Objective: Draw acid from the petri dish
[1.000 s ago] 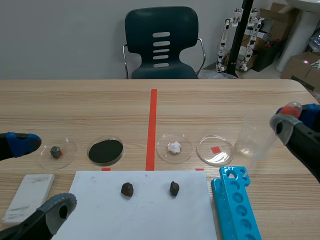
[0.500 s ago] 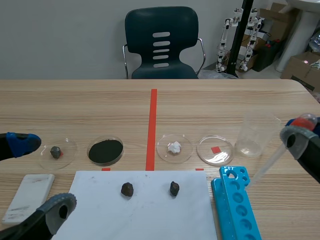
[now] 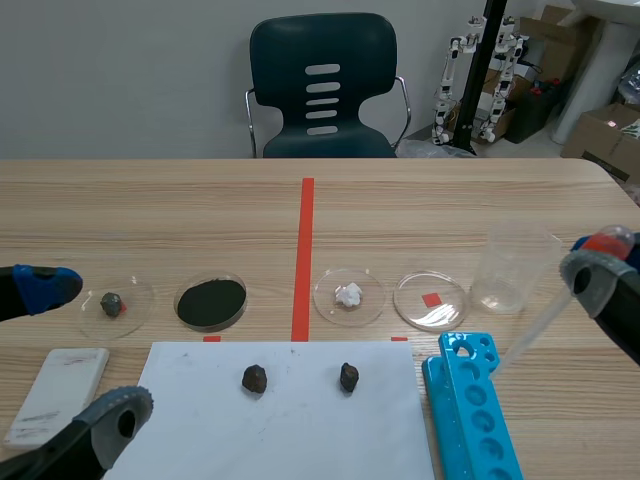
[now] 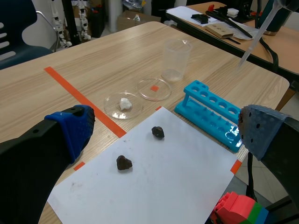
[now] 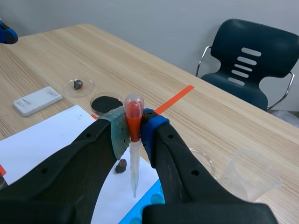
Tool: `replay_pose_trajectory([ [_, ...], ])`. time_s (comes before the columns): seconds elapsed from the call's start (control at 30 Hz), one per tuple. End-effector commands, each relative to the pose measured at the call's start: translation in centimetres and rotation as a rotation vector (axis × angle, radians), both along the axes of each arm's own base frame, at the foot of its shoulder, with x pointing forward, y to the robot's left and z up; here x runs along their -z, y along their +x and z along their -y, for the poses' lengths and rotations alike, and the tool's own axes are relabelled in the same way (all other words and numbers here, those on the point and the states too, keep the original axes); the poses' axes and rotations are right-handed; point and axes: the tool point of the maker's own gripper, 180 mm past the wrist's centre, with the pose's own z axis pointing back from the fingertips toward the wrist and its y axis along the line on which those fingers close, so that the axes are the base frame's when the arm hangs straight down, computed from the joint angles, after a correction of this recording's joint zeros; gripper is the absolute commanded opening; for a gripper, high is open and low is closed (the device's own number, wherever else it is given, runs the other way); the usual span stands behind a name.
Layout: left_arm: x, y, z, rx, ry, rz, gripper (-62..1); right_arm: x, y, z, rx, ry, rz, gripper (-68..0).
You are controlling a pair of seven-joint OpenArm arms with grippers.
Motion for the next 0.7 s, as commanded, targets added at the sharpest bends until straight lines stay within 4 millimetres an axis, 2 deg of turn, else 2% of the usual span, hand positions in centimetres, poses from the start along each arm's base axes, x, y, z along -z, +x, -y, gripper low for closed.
replay_pose_trajectory([
  [0.0,-0.74,0.14,0.15,-0.006,-0.033,0.016,1.4,-0.74,0.24,-0.03,0.001,0.018,0.027,-61.1],
  [0.67,-0.74,0.14,0.15,-0.006,-0.033,0.016,1.4,-0.87,0.23,-0.04,0.000,0.023,0.032,-61.1],
])
